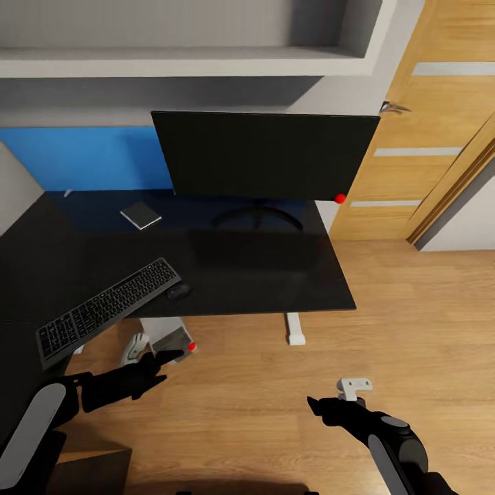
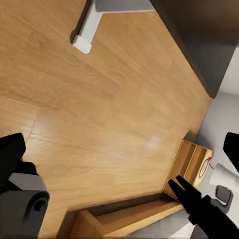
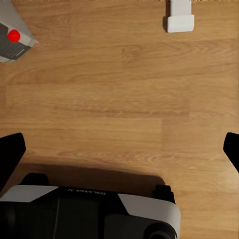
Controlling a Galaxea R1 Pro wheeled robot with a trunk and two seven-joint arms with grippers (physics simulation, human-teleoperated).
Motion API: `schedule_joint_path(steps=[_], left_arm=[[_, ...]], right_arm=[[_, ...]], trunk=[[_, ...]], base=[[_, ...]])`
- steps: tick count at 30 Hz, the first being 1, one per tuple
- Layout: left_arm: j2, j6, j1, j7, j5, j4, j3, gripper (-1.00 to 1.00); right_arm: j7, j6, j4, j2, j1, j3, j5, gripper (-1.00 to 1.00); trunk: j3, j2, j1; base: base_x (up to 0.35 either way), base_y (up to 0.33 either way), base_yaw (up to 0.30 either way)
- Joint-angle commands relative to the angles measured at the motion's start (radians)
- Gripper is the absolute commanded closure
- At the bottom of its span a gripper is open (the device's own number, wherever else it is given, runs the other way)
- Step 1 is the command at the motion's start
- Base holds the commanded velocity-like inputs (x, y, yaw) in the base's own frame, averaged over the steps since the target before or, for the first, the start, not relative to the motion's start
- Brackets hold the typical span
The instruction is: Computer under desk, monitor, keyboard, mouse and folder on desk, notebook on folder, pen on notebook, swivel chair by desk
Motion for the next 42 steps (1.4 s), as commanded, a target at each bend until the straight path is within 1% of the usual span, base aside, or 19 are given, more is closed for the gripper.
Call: schedule_joint_path(steps=[1,5,6,8,9,11,12,14,17,22,27,35,38,42], left_arm=[[0.0,0.003,0.003,0.011,0.01,-0.001,0.0,-1.0],[-0.002,0.002,0.016,0.013,0.004,0.002,-0.02,-1.0],[-0.003,-0.007,0.046,0.013,-0.043,0.006,-0.054,-1.0],[-0.004,-0.018,0.063,0.011,-0.065,0.007,-0.063,-1.0],[-0.004,-0.033,0.082,0.011,-0.082,0.008,-0.068,-1.0],[-0.004,-0.055,0.1,0.01,-0.094,0.008,-0.071,-1.0],[-0.004,-0.083,0.117,0.01,-0.102,0.009,-0.073,-1.0],[-0.004,-0.125,0.136,0.009,-0.109,0.014,-0.076,-1.0],[-0.005,-0.157,0.148,0.009,-0.113,0.04,-0.087,-1.0],[-0.005,-0.214,0.157,0.009,-0.135,0.097,-0.136,-1.0],[-0.004,-0.291,0.16,0.008,-0.163,0.125,-0.163,-1.0],[-0.005,-0.325,0.161,0.009,-0.175,0.162,-0.172,-1.0],[-0.005,-0.343,0.161,0.009,-0.176,0.207,-0.172,-1.0],[-0.005,-0.357,0.165,0.009,-0.174,0.255,-0.172,-1.0]], right_arm=[[-0.001,0.004,-0.001,-0.001,0.0,0.001,-0.002,-1.0],[-0.002,0.001,-0.006,0.0,0.002,0.002,-0.001,-1.0],[-0.004,0.003,-0.017,0.0,0.003,0.001,-0.001,-1.0],[-0.004,0.005,-0.02,0.0,0.003,0.0,-0.001,-1.0],[-0.004,0.007,-0.022,0.0,0.003,0.0,-0.001,-1.0],[-0.004,0.008,-0.024,0.0,0.003,0.0,-0.001,-1.0],[-0.005,0.01,-0.025,0.0,0.003,0.0,-0.001,-1.0],[-0.005,0.012,-0.026,-0.001,0.003,-0.001,-0.002,-1.0],[-0.003,0.014,-0.026,-0.002,0.003,-0.003,-0.002,-1.0],[0.001,0.006,-0.028,-0.002,0.003,-0.005,-0.003,-1.0],[0.004,0.003,-0.033,-0.004,0.006,-0.003,-0.003,-1.0],[0.003,0.013,-0.047,-0.002,0.008,0.003,-0.002,-1.0],[0.003,0.015,-0.053,-0.007,0.01,0.009,-0.003,-1.0],[0.003,0.015,-0.056,-0.01,0.012,0.007,-0.003,-1.0]], trunk=[[-0.001,-0.002,0.001],[-0.001,-0.002,0.001],[-0.001,-0.002,0.001],[-0.001,-0.002,0.001],[-0.001,-0.002,0.001],[-0.001,-0.002,0.001],[-0.001,-0.002,0.001],[-0.001,-0.002,0.001],[-0.001,-0.002,0.001],[-0.001,-0.002,0.001],[-0.001,-0.002,0.001],[-0.001,-0.002,0.001],[-0.001,-0.002,0.001],[-0.001,-0.002,0.001]], base=[[0.0,0.0,0.0],[0.0,0.0,0.0],[0.0,0.0,0.0],[0.0,0.0,0.0],[0.0,0.0,0.0],[0.0,0.0,0.0],[0.0,0.0,0.0],[0.0,0.0,0.0],[0.0,0.0,0.0],[0.007,-0.001,0.0],[0.152,-0.06,0.0],[0.235,-0.121,0.0],[0.068,-0.038,0.085],[0.023,-0.013,0.209]])
